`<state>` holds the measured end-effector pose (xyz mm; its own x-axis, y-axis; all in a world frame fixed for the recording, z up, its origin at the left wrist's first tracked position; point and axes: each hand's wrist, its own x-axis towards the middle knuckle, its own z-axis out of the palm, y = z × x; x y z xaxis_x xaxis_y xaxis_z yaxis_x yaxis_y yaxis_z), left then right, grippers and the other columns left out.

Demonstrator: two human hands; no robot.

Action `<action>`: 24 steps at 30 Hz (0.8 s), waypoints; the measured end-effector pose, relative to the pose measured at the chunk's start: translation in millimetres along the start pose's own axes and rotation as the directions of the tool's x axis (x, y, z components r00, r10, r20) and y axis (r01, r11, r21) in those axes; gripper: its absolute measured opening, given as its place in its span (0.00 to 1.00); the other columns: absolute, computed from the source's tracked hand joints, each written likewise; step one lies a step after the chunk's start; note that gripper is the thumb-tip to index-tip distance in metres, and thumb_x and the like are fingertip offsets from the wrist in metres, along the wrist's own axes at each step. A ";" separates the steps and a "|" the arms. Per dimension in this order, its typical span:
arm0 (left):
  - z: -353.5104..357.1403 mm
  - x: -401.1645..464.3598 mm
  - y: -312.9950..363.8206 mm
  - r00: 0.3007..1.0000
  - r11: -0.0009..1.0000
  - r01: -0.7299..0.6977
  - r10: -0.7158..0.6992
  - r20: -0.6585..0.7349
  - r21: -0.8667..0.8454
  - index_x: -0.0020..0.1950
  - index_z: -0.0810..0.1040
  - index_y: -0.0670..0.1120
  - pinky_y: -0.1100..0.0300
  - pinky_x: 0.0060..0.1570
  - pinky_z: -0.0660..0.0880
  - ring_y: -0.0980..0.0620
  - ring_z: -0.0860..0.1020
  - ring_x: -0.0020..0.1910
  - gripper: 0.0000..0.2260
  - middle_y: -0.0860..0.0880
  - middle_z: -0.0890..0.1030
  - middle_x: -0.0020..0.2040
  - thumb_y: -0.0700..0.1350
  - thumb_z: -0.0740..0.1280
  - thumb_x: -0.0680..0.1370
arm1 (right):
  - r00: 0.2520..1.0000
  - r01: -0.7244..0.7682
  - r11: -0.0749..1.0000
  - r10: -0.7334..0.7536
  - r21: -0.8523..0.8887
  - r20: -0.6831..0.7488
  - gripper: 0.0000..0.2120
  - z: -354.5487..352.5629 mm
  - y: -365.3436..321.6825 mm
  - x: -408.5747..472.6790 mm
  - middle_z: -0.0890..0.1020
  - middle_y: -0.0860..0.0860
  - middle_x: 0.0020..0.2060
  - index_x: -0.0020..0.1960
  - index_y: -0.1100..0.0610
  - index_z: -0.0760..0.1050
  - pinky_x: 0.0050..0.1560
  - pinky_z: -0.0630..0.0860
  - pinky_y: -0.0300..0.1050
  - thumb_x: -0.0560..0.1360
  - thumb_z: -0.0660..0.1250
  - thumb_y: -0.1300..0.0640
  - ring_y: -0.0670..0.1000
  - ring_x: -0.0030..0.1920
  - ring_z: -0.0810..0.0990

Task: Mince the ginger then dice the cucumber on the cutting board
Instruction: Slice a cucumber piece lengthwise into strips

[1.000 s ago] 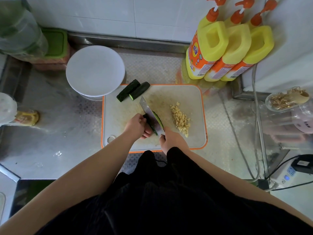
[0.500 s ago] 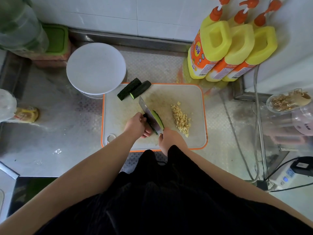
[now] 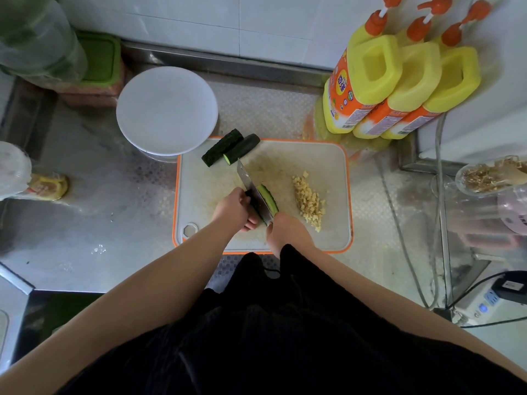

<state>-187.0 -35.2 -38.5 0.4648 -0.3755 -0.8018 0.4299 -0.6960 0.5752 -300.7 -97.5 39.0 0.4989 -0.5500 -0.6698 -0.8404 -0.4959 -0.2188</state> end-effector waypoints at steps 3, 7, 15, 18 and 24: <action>1.3 -2.8 0.2 0.998 0.998 -0.057 0.058 -0.022 0.036 0.45 0.67 0.44 0.55 0.31 0.73 0.47 0.71 0.29 0.09 0.40 0.75 0.31 0.42 0.51 0.83 | 1.000 -0.010 1.000 0.010 0.019 -0.007 0.09 2.5 0.4 1.2 0.74 0.54 0.41 0.51 0.60 0.70 0.40 0.68 0.45 0.81 0.54 0.56 0.55 0.43 0.76; 2.0 -2.9 0.2 0.999 0.999 -0.002 0.000 -0.036 -0.036 0.42 0.69 0.45 0.57 0.29 0.74 0.47 0.73 0.27 0.12 0.39 0.77 0.30 0.43 0.52 0.83 | 1.000 -0.008 1.000 0.008 0.026 -0.002 0.11 9.8 -0.1 4.4 0.79 0.57 0.49 0.56 0.61 0.71 0.41 0.71 0.46 0.81 0.54 0.55 0.57 0.50 0.79; 3.5 2.4 2.3 0.996 0.990 0.086 -0.087 -0.007 -0.112 0.35 0.62 0.46 0.61 0.24 0.63 0.50 0.62 0.23 0.11 0.42 0.70 0.25 0.43 0.51 0.77 | 1.000 0.002 1.000 -0.002 -0.003 -0.013 0.10 15.6 1.2 9.0 0.80 0.57 0.47 0.56 0.62 0.69 0.39 0.72 0.46 0.81 0.55 0.57 0.58 0.47 0.80; 3.8 2.6 4.8 0.991 0.975 0.132 -0.131 0.018 -0.178 0.32 0.59 0.47 0.59 0.26 0.59 0.50 0.61 0.24 0.10 0.43 0.68 0.24 0.45 0.51 0.73 | 1.000 0.002 1.000 -0.002 -0.007 -0.023 0.09 19.8 -0.3 12.5 0.78 0.56 0.44 0.57 0.62 0.69 0.39 0.71 0.46 0.81 0.55 0.58 0.56 0.43 0.79; 2.7 0.3 11.1 0.981 0.956 0.192 -0.182 0.064 -0.223 0.29 0.55 0.48 0.59 0.28 0.53 0.51 0.56 0.25 0.14 0.45 0.63 0.22 0.48 0.52 0.74 | 1.000 -0.017 1.000 0.017 0.014 -0.007 0.08 26.4 -1.1 17.7 0.80 0.58 0.47 0.57 0.62 0.68 0.38 0.71 0.46 0.80 0.57 0.59 0.57 0.45 0.80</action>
<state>-184.2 -44.7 -32.8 0.3278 -0.2811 -0.9020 0.6727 -0.6009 0.4318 -296.5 -89.0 8.7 0.4863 -0.5630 -0.6682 -0.8514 -0.4774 -0.2174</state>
